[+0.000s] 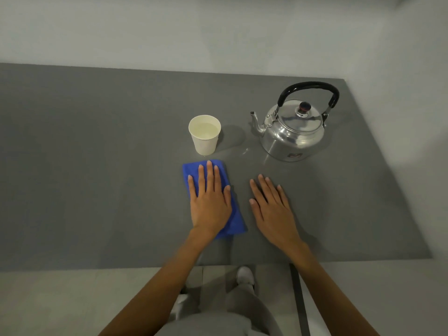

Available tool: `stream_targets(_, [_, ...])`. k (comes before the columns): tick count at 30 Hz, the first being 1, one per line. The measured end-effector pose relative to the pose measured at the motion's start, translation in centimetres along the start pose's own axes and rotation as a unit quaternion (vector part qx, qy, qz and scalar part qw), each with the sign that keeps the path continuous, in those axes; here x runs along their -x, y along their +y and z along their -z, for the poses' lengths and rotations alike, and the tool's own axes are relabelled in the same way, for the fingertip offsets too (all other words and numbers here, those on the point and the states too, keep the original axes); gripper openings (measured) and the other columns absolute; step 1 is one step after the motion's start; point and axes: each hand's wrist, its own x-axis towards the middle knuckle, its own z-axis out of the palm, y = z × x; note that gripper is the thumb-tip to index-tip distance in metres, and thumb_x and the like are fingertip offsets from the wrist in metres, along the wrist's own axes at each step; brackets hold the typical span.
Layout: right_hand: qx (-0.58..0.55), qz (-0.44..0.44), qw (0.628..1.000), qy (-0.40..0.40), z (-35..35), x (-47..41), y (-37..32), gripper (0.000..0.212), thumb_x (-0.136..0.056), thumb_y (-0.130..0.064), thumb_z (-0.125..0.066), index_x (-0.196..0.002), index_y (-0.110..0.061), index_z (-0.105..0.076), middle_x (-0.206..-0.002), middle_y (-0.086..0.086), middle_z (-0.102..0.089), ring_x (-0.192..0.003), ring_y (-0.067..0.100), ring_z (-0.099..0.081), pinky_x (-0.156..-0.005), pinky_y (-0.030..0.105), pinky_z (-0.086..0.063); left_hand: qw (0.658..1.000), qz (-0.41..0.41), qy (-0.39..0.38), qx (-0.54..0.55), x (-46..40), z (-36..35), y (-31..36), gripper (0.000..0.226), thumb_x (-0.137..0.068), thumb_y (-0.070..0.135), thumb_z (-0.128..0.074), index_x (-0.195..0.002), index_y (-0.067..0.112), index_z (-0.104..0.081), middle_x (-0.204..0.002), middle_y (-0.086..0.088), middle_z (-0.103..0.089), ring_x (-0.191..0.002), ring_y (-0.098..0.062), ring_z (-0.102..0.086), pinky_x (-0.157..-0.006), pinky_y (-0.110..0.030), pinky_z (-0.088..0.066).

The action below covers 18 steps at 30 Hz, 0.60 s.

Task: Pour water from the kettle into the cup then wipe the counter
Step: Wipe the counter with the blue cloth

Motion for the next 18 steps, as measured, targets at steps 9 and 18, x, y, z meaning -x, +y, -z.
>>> stream_targets(9, [0.018,0.016,1.0,-0.011,-0.5,0.0,0.6,0.05,-0.101,-0.032,-0.02,-0.146,-0.016,-0.005,-0.156,0.005,-0.006,-0.145,0.019,-0.004,-0.119,0.039,-0.003,0.989,-0.149,-0.022,-0.008,6.8,-0.6,2.2,0.056,-0.098,0.041,-0.017,-0.147,0.013,-0.017,-0.156,-0.006,-0.018,-0.145,-0.021,-0.009,-0.118,-0.05,-0.011])
stream_targets(18, [0.017,0.003,1.0,0.01,-0.5,0.0,0.4,0.054,-0.098,-0.038,-0.012,-0.148,-0.018,-0.014,-0.157,0.003,-0.017,-0.145,0.015,-0.008,-0.118,0.038,-0.009,0.994,-0.102,-0.033,0.013,9.5,1.8,-10.0,0.06,-0.095,0.046,-0.023,-0.149,0.022,-0.011,-0.158,0.001,-0.009,-0.146,-0.018,-0.005,-0.118,-0.043,-0.001])
